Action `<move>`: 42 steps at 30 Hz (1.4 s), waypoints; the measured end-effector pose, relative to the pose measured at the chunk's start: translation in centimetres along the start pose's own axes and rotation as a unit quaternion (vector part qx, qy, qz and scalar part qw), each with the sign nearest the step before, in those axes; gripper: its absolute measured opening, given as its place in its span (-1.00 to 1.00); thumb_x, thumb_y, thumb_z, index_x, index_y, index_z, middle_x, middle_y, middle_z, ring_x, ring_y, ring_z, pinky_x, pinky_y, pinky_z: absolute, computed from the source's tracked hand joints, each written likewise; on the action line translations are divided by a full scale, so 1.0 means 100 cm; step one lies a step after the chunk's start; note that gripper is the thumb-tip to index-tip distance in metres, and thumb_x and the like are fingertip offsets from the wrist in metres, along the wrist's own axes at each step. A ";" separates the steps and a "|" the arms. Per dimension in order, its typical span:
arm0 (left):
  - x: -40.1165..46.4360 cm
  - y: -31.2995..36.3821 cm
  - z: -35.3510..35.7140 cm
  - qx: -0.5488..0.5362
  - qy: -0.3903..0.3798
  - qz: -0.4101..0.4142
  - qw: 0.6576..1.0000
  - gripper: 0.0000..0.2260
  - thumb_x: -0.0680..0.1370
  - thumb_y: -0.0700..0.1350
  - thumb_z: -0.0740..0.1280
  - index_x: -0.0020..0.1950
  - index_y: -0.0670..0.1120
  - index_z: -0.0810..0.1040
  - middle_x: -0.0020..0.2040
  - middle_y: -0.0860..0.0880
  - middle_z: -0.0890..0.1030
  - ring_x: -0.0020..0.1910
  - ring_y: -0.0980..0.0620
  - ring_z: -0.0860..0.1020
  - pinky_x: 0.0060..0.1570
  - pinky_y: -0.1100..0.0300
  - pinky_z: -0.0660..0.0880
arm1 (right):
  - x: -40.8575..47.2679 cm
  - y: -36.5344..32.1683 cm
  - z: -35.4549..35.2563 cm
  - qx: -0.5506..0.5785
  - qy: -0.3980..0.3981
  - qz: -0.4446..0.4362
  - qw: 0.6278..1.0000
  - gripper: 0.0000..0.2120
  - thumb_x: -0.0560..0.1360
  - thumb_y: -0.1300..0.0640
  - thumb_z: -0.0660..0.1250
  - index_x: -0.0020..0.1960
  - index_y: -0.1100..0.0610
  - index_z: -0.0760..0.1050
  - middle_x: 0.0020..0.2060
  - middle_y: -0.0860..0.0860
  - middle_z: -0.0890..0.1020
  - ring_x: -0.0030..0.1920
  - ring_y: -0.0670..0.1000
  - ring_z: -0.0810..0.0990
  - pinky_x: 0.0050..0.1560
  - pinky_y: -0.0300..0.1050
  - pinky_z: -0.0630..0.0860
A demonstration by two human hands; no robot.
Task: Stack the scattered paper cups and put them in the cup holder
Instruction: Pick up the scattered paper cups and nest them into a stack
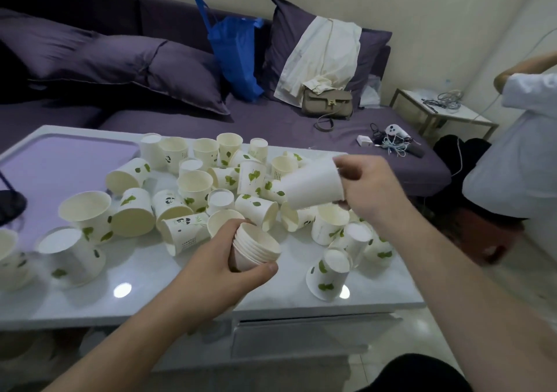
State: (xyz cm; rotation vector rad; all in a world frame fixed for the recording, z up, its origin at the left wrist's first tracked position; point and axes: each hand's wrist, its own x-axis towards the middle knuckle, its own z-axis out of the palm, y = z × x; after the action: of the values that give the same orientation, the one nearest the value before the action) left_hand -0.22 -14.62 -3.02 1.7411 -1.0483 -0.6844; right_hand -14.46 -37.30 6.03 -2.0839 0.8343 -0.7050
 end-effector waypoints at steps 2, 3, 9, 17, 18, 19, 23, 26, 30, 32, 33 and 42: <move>-0.006 0.001 0.001 0.013 -0.007 0.005 1.000 -0.56 0.51 0.10 0.60 0.30 0.21 0.49 0.09 0.37 0.60 0.07 0.26 0.62 -0.07 0.38 0.61 | -0.024 -0.002 0.027 0.000 -0.029 -0.014 0.999 -0.77 0.61 0.24 0.41 0.01 -0.02 0.78 -0.24 -0.01 0.77 -0.32 -0.07 0.66 -0.34 -0.18 0.57; -0.009 0.001 0.002 0.014 -0.008 0.006 1.000 -0.54 0.51 0.10 0.60 0.31 0.22 0.48 0.07 0.37 0.60 0.06 0.24 0.63 -0.08 0.35 0.64 | -0.033 -0.002 0.038 -0.011 -0.042 -0.023 0.999 -0.83 0.62 0.14 0.41 0.01 -0.02 0.78 -0.23 -0.03 0.77 -0.29 -0.03 0.69 -0.31 -0.09 0.62; -0.019 -0.003 -0.002 0.028 0.001 -0.007 1.000 -0.50 0.47 0.08 0.63 0.32 0.24 0.49 -0.02 0.25 0.67 -0.08 0.16 0.68 -0.19 0.17 0.68 | -0.053 -0.004 0.062 -0.057 -0.136 -0.022 0.989 -0.83 0.68 -0.01 0.39 0.08 -0.09 0.77 -0.14 -0.21 0.74 -0.09 -0.13 0.67 -0.04 -0.09 0.62; -0.010 -0.001 0.009 0.002 -0.004 -0.005 1.000 -0.58 0.50 0.13 0.61 0.26 0.24 0.50 0.01 0.05 0.71 -0.06 -0.10 0.70 -0.17 -0.10 0.69 | -0.063 -0.004 0.069 -0.120 -0.277 0.015 0.953 -0.65 0.74 0.04 0.17 0.40 -0.12 0.63 0.23 -0.05 0.69 0.27 0.01 0.60 0.38 0.09 0.48; -0.008 0.000 0.010 -0.002 -0.002 -0.005 1.000 -0.58 0.50 0.13 0.60 0.25 0.26 0.49 0.01 0.03 0.71 -0.06 -0.09 0.70 -0.17 -0.08 0.69 | -0.061 -0.001 0.065 -0.113 -0.272 0.017 0.955 -0.66 0.74 0.01 0.16 0.39 -0.11 0.63 0.25 -0.08 0.68 0.28 -0.01 0.60 0.39 0.05 0.48; -0.005 0.000 0.012 -0.004 0.000 -0.005 1.000 -0.59 0.51 0.14 0.60 0.24 0.28 0.47 0.02 0.05 0.71 -0.04 -0.05 0.70 -0.16 -0.03 0.69 | -0.057 0.003 0.059 -0.099 -0.250 0.027 0.963 -0.68 0.74 -0.01 0.18 0.37 -0.09 0.64 0.26 -0.11 0.68 0.28 -0.04 0.60 0.36 -0.02 0.49; 0.005 0.001 0.014 -0.004 -0.001 0.000 1.000 -0.57 0.49 0.21 0.58 0.26 0.30 0.46 0.08 0.34 0.65 0.01 0.26 0.66 -0.04 0.19 0.68 | -0.021 0.023 0.013 -0.123 0.002 0.070 0.990 -0.72 0.63 0.24 0.23 0.02 -0.04 0.67 -0.04 -0.14 0.68 -0.07 -0.07 0.64 -0.20 -0.26 0.45; 0.008 -0.001 0.013 0.002 -0.002 -0.004 1.000 -0.56 0.48 0.24 0.58 0.25 0.31 0.44 0.06 0.40 0.61 0.02 0.32 0.63 -0.06 0.23 0.65 | 0.008 0.046 -0.021 -0.207 0.054 0.133 0.968 -0.69 0.52 0.30 0.17 -0.05 0.01 0.63 -0.06 -0.02 0.69 -0.07 0.04 0.63 -0.15 -0.11 0.50; 0.010 -0.001 0.011 0.006 0.006 -0.005 1.000 -0.57 0.49 0.22 0.57 0.25 0.28 0.46 0.06 0.40 0.61 0.01 0.33 0.62 -0.12 0.32 0.62 | 0.023 0.070 -0.033 -0.253 -0.017 0.193 0.948 -0.64 0.54 0.29 0.10 0.07 0.05 0.64 -0.03 0.07 0.71 -0.06 0.09 0.71 -0.12 -0.05 0.55; 0.011 -0.001 0.011 0.005 0.009 -0.002 1.000 -0.59 0.49 0.20 0.57 0.23 0.27 0.46 0.07 0.42 0.60 0.03 0.35 0.61 -0.15 0.40 0.61 | 0.029 0.078 -0.030 -0.247 -0.041 0.201 0.947 -0.62 0.55 0.31 0.10 0.13 0.10 0.66 0.03 0.09 0.71 -0.07 0.07 0.72 -0.10 -0.05 0.57; 0.011 -0.001 0.011 0.004 0.010 -0.001 1.000 -0.59 0.49 0.20 0.57 0.22 0.27 0.45 0.07 0.43 0.59 0.03 0.36 0.60 -0.15 0.44 0.59 | 0.032 0.081 -0.028 -0.241 -0.052 0.206 0.947 -0.62 0.56 0.31 0.12 0.16 0.12 0.66 0.06 0.09 0.71 -0.06 0.05 0.71 -0.04 -0.03 0.60; 0.011 -0.002 0.010 -0.002 0.019 -0.006 1.000 -0.62 0.50 0.14 0.59 0.20 0.24 0.48 0.04 0.40 0.61 0.00 0.35 0.61 -0.15 0.48 0.56 | 0.036 0.081 -0.041 -0.273 0.087 0.072 0.955 -0.82 0.54 0.28 0.40 -0.06 0.07 0.75 -0.17 0.01 0.75 -0.08 0.09 0.71 -0.07 -0.08 0.64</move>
State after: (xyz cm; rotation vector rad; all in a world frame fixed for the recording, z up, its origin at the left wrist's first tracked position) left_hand -0.42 -15.99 -3.62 1.7518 -1.0115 -0.6573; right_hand -17.67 -45.79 2.47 -2.4281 1.3924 -0.6322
